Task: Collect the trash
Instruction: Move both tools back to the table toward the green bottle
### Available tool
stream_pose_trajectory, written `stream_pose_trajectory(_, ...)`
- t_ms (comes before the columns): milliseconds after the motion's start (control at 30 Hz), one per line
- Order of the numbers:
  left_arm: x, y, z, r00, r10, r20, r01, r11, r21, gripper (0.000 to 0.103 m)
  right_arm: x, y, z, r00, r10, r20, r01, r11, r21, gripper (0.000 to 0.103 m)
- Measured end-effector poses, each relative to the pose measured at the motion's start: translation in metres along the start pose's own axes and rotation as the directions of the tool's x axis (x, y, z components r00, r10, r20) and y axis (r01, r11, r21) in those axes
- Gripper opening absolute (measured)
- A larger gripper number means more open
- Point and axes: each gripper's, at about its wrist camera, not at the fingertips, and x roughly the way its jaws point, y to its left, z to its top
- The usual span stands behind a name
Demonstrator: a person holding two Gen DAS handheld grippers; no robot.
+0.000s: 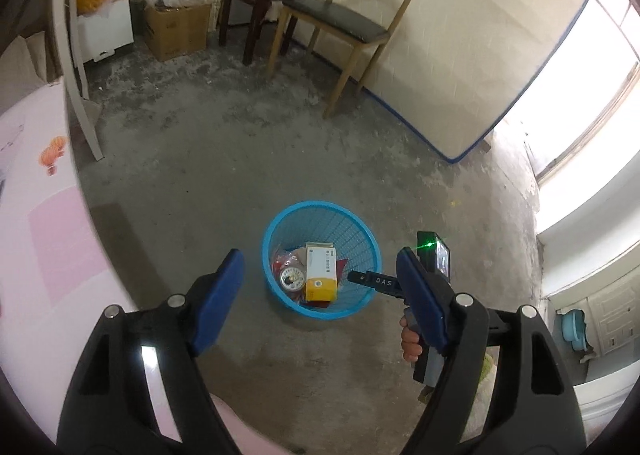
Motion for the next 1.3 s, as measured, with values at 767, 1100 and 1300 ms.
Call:
stream_pose_trajectory(767, -0.186, 0.054, -0.206, 0.924, 0.277, 0.264, -0.272, 0.961, -0.058, 0.083, -0.205, 0.136, -0.137, 0.971, 0.181, 0.157, -0.090, 0.882, -0.463, 0.083)
stream_pose_trajectory(1100, -0.257, 0.087, -0.274, 0.853, 0.382, 0.355, -0.336, 0.923, -0.186, 0.083, -0.189, 0.265, -0.229, 0.970, 0.239, -0.037, -0.202, 0.719, -0.665, 0.083)
stream_pose_trajectory(1300, -0.293, 0.110, -0.294, 0.801, 0.428, 0.419, -0.323, 0.898, -0.299, 0.083, -0.173, 0.329, -0.279, 0.949, 0.253, -0.190, -0.310, 0.616, -0.724, 0.083)
